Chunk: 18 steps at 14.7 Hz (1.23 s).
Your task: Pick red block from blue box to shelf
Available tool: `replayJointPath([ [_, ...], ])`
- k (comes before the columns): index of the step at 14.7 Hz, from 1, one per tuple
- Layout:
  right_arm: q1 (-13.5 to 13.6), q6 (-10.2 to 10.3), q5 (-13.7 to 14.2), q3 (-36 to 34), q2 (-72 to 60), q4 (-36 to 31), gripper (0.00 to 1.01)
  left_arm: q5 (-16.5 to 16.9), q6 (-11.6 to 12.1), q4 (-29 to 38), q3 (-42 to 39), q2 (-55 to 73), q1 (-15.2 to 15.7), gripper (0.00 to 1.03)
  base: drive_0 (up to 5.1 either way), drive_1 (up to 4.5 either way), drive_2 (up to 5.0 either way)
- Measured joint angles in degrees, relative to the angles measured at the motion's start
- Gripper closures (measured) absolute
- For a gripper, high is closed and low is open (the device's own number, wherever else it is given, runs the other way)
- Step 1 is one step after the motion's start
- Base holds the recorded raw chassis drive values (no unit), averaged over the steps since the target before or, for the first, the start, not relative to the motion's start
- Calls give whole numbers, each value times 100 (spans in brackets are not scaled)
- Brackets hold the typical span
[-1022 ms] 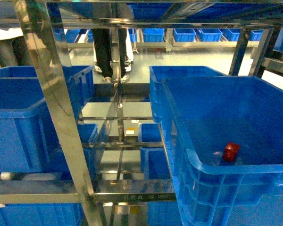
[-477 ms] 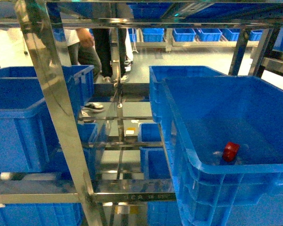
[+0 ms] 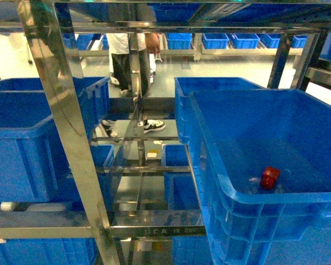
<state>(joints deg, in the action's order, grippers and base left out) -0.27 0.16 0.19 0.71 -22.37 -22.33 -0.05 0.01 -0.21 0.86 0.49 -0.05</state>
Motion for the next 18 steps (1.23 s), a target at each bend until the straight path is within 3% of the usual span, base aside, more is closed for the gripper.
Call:
replayJointPath([
  [10, 0, 0, 0, -2, 1300, 1325, 99, 0, 0, 0, 0, 0, 0, 5, 0, 0, 0],
  [11, 0, -2, -17, 2, 1871, 2175, 99, -4, 2, 0, 0, 0, 0, 5, 0, 0, 0],
  [18, 0, -4, -22, 0, 2210, 2256, 99, 2, 0, 2, 0, 0, 0, 5, 0, 0, 0],
])
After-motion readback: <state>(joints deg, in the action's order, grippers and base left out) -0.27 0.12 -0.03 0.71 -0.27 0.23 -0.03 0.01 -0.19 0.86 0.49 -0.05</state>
